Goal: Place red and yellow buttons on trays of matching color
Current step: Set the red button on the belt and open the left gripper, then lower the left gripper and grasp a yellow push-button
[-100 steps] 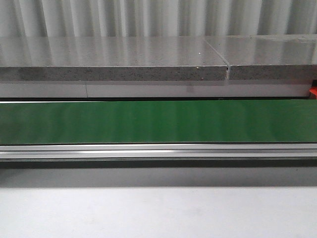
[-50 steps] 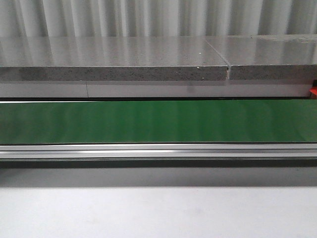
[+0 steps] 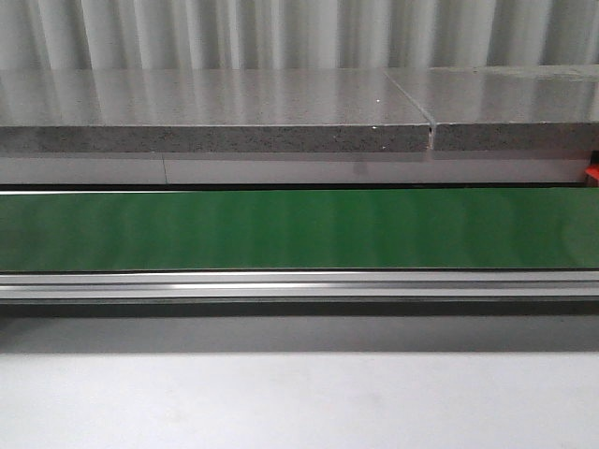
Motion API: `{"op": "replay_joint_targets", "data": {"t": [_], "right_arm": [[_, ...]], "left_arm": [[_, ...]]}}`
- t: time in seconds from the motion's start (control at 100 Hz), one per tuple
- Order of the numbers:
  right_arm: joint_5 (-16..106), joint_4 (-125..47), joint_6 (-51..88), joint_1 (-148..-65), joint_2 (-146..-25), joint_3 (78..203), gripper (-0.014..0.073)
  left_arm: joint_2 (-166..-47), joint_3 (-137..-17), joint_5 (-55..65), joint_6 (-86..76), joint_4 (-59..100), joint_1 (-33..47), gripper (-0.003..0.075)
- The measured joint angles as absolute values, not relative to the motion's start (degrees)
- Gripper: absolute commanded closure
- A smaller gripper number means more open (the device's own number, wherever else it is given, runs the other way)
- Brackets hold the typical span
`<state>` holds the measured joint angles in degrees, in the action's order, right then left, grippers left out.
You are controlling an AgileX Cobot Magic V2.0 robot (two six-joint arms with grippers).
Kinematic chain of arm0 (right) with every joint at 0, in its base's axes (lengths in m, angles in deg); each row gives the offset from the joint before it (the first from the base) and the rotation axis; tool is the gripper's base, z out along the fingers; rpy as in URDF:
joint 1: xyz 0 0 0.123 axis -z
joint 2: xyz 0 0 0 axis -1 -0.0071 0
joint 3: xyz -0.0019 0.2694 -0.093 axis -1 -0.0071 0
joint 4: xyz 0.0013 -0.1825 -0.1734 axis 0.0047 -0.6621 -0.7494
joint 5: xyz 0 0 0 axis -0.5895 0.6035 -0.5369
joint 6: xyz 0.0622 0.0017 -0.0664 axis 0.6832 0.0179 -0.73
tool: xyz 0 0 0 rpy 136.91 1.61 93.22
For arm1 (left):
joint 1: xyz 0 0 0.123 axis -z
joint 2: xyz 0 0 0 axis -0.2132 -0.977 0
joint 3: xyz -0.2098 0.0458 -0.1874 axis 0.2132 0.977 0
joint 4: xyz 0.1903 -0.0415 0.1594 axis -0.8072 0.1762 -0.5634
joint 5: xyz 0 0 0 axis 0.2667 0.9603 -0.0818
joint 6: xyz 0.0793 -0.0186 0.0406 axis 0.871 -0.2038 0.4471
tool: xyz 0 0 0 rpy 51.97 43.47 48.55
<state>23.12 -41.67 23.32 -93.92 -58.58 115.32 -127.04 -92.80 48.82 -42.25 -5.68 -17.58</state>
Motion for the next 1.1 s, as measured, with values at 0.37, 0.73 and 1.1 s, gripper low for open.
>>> {"op": "replay_joint_targets", "data": {"t": [0.37, 0.73, 1.1], "right_arm": [[23.1, -41.7, 23.3, -93.9, -58.6, 115.3, 0.0662], [23.1, -41.7, 23.3, -93.9, -58.6, 115.3, 0.0662], [23.1, -41.7, 23.3, -93.9, -58.6, 115.3, 0.0662]], "left_arm": [[-114.7, -80.8, 51.4, -43.7, -8.8, -17.6, 0.0717], [-114.0, -79.9, 50.6, -45.0, -9.2, -27.1, 0.0136], [-127.0, -81.4, 48.9, -45.0, -7.4, -33.9, 0.0136]]}}
